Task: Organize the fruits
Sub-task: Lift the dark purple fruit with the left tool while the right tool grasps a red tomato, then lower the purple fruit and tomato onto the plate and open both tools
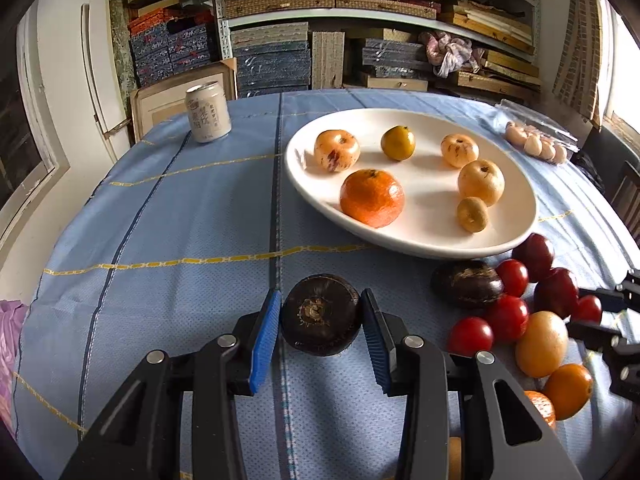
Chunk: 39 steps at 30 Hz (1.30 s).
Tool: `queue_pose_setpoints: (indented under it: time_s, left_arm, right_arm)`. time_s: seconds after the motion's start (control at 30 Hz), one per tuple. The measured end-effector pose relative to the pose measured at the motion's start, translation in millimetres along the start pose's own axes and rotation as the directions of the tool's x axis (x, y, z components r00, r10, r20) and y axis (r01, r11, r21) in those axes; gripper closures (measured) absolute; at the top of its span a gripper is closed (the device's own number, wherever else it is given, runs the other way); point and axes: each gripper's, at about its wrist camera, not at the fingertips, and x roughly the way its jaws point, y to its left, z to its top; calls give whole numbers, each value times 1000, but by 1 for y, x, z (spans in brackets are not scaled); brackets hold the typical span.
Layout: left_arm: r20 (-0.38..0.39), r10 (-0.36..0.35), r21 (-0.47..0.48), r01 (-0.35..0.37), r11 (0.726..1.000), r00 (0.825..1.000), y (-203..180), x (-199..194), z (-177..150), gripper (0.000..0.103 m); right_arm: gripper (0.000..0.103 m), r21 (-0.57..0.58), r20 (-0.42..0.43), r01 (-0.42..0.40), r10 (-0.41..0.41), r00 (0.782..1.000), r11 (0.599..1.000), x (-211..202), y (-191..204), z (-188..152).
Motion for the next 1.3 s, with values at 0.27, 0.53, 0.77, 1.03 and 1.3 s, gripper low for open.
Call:
queue_pose_setpoints:
  time_s: [0.27,0.53,0.77,1.03,1.3]
  left_arm:
    - [56,-32,-1,32,999,998,-20,-10,34,62]
    - [87,-31,24,29,999,996,-54,11,86,62]
    - [71,-28,15,27,1000,997,-60,47,92,59]
    - [99,-33,-39,37,999,994,-40,30,94,57]
    - [99,33,13,-34,999,995,-23,-20,54,44]
  right_arm:
    - [74,104,91,23,-33,995,994,-12,-34,45]
    - [74,190,88,68,-86,992,979,41,-62,101]
    - [64,203,117,88,-113,987,975,61,-76,115]
    - [51,183,156,89,-118,981,979,45,-72,117]
    - [13,148,220,85,-117,969,985,-15,-48,81]
